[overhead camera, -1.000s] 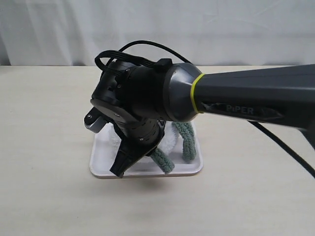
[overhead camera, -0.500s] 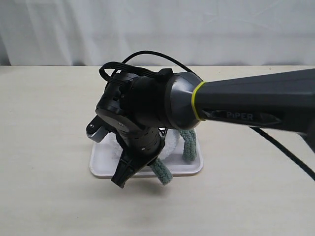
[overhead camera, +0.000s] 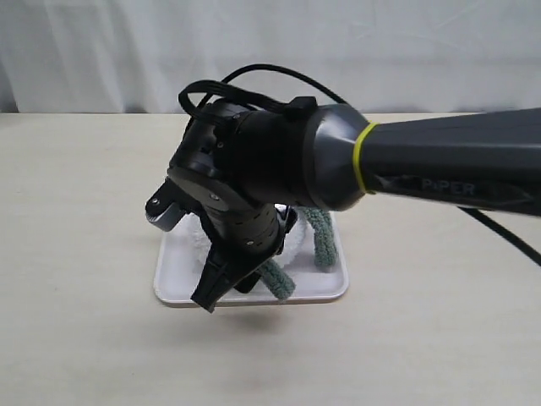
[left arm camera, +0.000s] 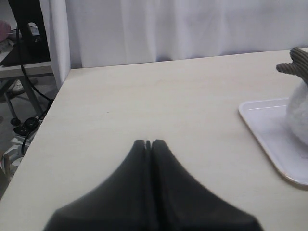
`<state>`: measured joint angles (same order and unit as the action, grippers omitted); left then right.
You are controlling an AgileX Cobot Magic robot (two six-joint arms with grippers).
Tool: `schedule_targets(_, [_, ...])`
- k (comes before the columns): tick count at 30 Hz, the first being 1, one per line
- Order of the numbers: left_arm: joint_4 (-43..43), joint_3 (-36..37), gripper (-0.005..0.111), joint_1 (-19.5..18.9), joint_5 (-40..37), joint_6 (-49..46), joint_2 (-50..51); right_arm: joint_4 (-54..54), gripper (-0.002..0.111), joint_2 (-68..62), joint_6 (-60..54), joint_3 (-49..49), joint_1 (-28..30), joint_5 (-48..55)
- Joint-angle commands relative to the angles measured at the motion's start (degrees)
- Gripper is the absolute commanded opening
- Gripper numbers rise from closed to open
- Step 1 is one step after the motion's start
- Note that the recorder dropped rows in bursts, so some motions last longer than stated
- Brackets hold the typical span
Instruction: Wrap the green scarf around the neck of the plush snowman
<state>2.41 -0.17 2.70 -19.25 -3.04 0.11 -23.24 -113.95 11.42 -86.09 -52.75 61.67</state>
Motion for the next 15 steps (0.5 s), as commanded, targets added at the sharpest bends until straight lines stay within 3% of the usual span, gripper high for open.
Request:
schedule_targets(1, [-0.1, 0.2, 0.000, 0.4, 0.7, 0.1, -0.1, -0.1, 0.064, 3.6, -0.3, 0.2, -0.1, 3.1])
schedule_targets(5, [-0.1, 0.2, 0.000, 0.4, 0.7, 0.1, -0.1, -0.4, 0.064, 6.1, -0.3, 0.2, -0.1, 6.0])
schedule_targets(9, [-0.1, 0.2, 0.000, 0.4, 0.7, 0.1, -0.1, -5.7, 0.064, 8.2, 6.9, 0.2, 0.7, 8.3])
schedule_targets(15, [-0.1, 0.2, 0.000, 0.4, 0.7, 0.1, -0.1, -10.2, 0.064, 9.7, 10.9, 2.4, 6.6, 8.3])
